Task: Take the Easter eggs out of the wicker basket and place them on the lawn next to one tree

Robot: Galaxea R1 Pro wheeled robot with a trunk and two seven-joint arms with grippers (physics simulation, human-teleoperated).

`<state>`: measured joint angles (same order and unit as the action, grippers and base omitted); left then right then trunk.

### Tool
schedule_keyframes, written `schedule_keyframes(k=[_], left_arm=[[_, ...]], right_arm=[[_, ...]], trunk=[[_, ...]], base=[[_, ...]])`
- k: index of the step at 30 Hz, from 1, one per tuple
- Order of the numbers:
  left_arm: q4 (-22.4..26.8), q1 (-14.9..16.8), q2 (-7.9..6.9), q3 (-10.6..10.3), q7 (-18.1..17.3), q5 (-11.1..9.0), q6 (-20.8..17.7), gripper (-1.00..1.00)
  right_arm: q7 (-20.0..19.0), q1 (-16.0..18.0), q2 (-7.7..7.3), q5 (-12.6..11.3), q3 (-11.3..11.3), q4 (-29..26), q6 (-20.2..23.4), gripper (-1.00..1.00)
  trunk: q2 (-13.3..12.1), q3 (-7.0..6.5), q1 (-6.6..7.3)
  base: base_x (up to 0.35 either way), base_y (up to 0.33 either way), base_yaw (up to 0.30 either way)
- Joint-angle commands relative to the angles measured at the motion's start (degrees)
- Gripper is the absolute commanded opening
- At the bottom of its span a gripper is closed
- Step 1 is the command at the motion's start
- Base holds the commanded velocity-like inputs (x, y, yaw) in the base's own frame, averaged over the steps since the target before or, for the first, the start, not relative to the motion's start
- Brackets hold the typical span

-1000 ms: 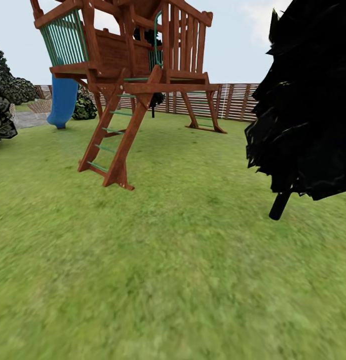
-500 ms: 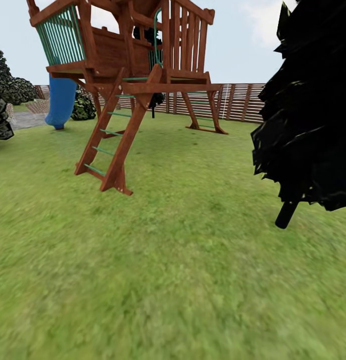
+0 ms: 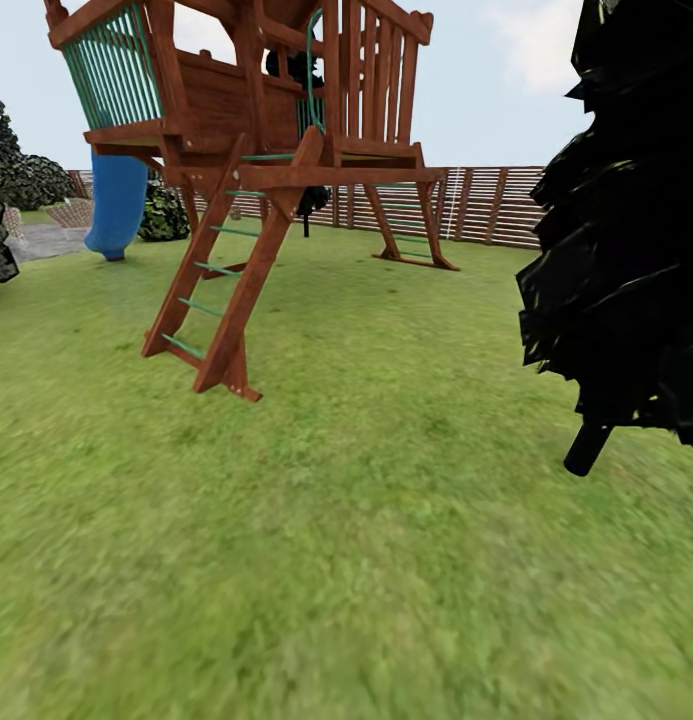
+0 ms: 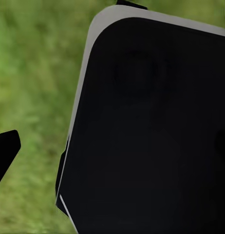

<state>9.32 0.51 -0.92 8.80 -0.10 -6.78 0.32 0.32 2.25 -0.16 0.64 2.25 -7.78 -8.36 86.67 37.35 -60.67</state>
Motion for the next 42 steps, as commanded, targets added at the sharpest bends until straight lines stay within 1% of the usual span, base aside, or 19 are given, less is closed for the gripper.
schedule_keyframes(k=[1, 19, 42], left_arm=[[-0.01, 0.02, 0.02, -0.01, -0.02, -0.6, 0.03, 1.0], [-0.01, 0.02, 0.04, -0.01, -0.05, -0.6, 0.03, 1.0], [-0.01, 0.02, 0.04, -0.01, 0.01, -0.6, 0.03, 1.0]], right_arm=[[0.03, 0.03, -0.03, 0.06, 0.21, 0.05, -0.17, 1.0], [-0.05, 0.03, -0.17, -0.24, 0.21, 0.29, 0.15, 1.0], [-0.07, 0.03, -0.01, 0.06, 0.21, 0.22, -0.17, 1.0]], trunk=[[0.02, 0.05, -0.03], [0.02, 0.05, -0.03], [0.02, 0.05, -0.03]], base=[[0.339, 0.0, 0.0], [0.339, 0.0, 0.0], [0.339, 0.0, 0.0]])
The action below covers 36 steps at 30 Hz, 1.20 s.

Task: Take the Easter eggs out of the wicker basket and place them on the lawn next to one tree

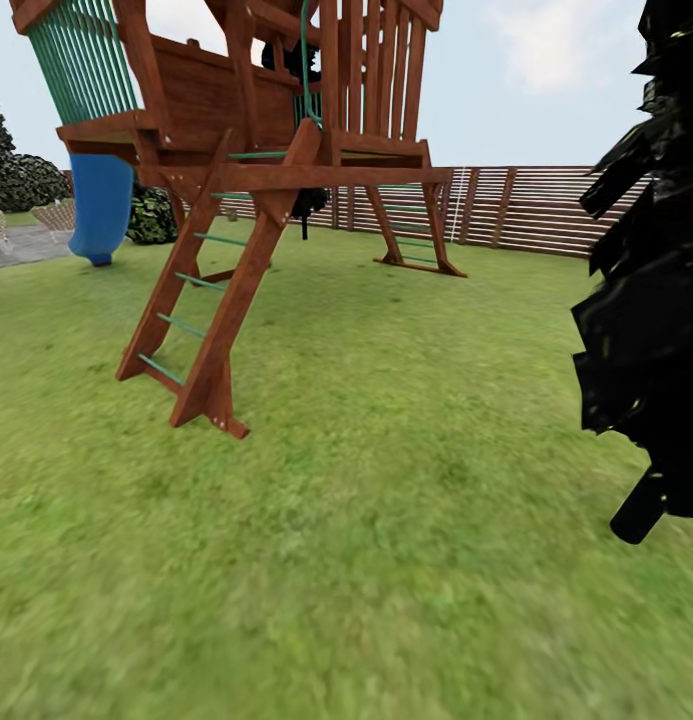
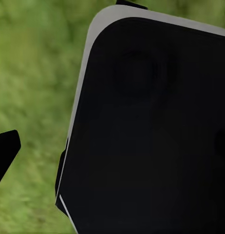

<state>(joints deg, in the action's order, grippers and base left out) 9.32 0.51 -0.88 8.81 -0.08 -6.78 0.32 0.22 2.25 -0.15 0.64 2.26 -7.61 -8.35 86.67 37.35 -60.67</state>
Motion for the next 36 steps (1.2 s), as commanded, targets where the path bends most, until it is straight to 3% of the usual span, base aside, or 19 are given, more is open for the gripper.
schedule_keyframes(k=[1, 36], left_arm=[[-0.01, 0.02, 0.0, -0.02, -0.01, -0.6, 0.03, 1.0], [-0.01, 0.02, 0.0, -0.02, -0.01, -0.65, 0.03, 1.0]], right_arm=[[-0.07, 0.03, -0.06, 0.06, 0.19, 0.05, -0.17, 1.0], [-0.31, 0.03, 0.14, 0.06, 0.2, 0.07, -0.17, 1.0]], trunk=[[0.02, 0.05, -0.03], [0.02, 0.05, -0.03]], base=[[0.339, 0.0, 0.0], [0.339, 0.0, -0.01]])
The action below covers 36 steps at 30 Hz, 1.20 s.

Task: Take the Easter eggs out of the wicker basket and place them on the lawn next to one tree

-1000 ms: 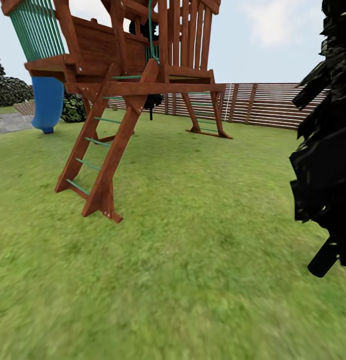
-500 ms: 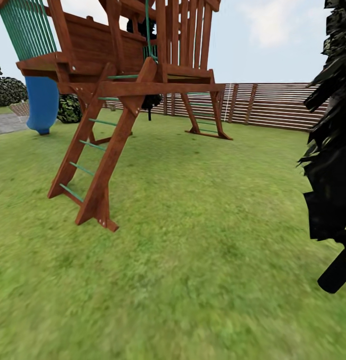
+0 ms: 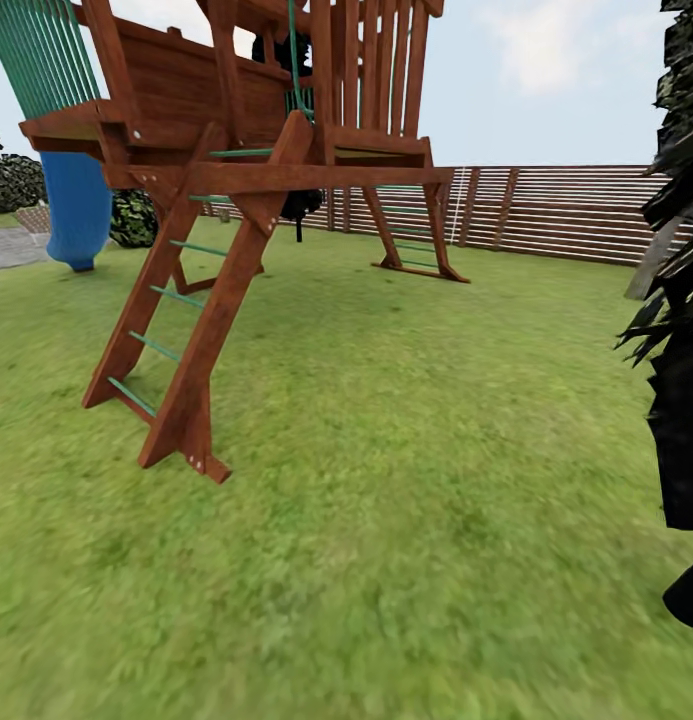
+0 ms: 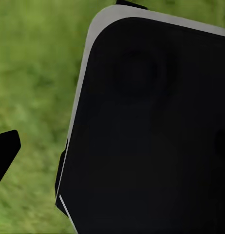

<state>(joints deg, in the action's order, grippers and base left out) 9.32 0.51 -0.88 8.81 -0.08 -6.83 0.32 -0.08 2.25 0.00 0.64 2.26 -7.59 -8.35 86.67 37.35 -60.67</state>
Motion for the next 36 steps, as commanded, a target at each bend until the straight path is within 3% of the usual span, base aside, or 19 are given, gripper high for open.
schedule_keyframes(k=[1, 20, 36], left_arm=[[-0.01, 0.02, 0.0, -0.02, -0.01, -0.6, 0.03, 1.0], [-0.01, 0.02, 0.0, -0.02, -0.01, -0.64, 0.03, 1.0], [-0.01, 0.02, 0.0, 0.04, -0.01, -0.64, 0.03, 1.0]], right_arm=[[-0.01, 0.03, -0.04, 0.06, 0.18, 0.04, -0.18, 1.0], [-0.01, 0.03, -0.16, 0.06, 0.18, 0.04, -0.18, 1.0], [0.08, 0.03, -0.09, -0.03, 0.11, 0.21, -0.48, 1.0]], trunk=[[0.02, 0.05, -0.03], [0.02, 0.05, -0.03], [0.02, 0.05, -0.03]], base=[[0.339, 0.0, 0.0], [0.339, 0.0, -0.196], [0.339, 0.0, -0.013]])
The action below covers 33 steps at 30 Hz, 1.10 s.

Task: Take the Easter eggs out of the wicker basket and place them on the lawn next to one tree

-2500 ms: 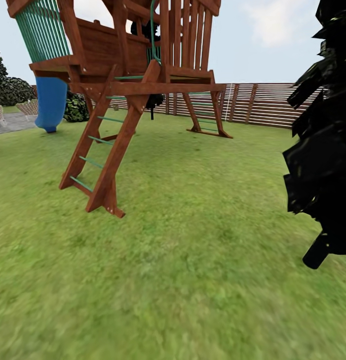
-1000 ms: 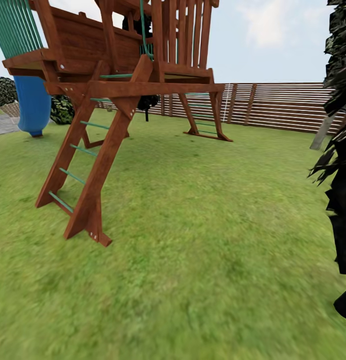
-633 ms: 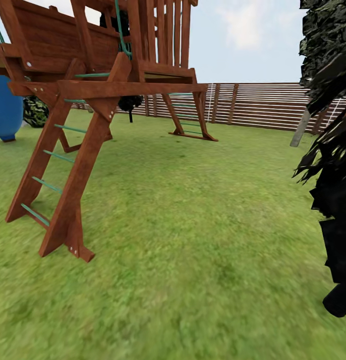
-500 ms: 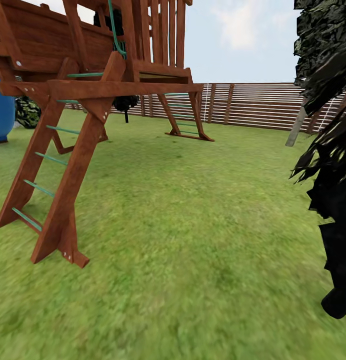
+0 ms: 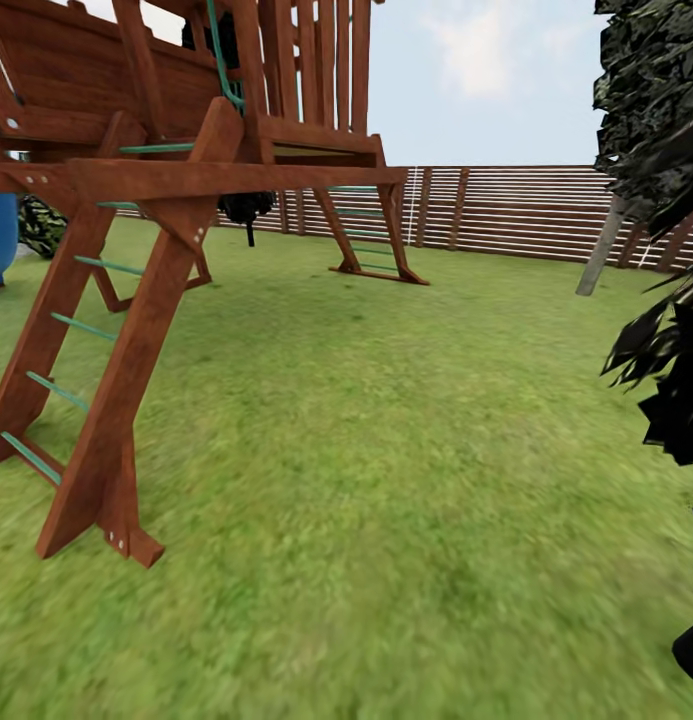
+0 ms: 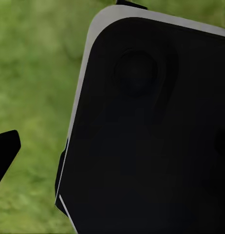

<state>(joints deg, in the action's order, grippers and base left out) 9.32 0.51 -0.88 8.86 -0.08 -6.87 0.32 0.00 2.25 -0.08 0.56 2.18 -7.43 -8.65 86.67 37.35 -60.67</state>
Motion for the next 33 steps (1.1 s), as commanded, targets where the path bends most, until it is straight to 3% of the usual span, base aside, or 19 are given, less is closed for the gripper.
schedule_keyframes(k=[1, 33], left_arm=[[-0.01, 0.02, 0.0, -0.02, -0.01, -0.6, 0.03, 1.0], [-0.01, 0.03, 0.0, -0.01, -0.01, -0.6, 0.03, 1.0]], right_arm=[[0.0, 0.03, -0.01, 0.06, 0.19, 0.05, -0.2, 1.0], [0.08, 0.03, -0.1, -0.16, 0.26, 0.13, -0.03, 1.0]], trunk=[[0.02, 0.05, -0.03], [0.02, 0.05, -0.03]], base=[[0.339, 0.0, 0.0], [0.339, 0.0, -0.049]])
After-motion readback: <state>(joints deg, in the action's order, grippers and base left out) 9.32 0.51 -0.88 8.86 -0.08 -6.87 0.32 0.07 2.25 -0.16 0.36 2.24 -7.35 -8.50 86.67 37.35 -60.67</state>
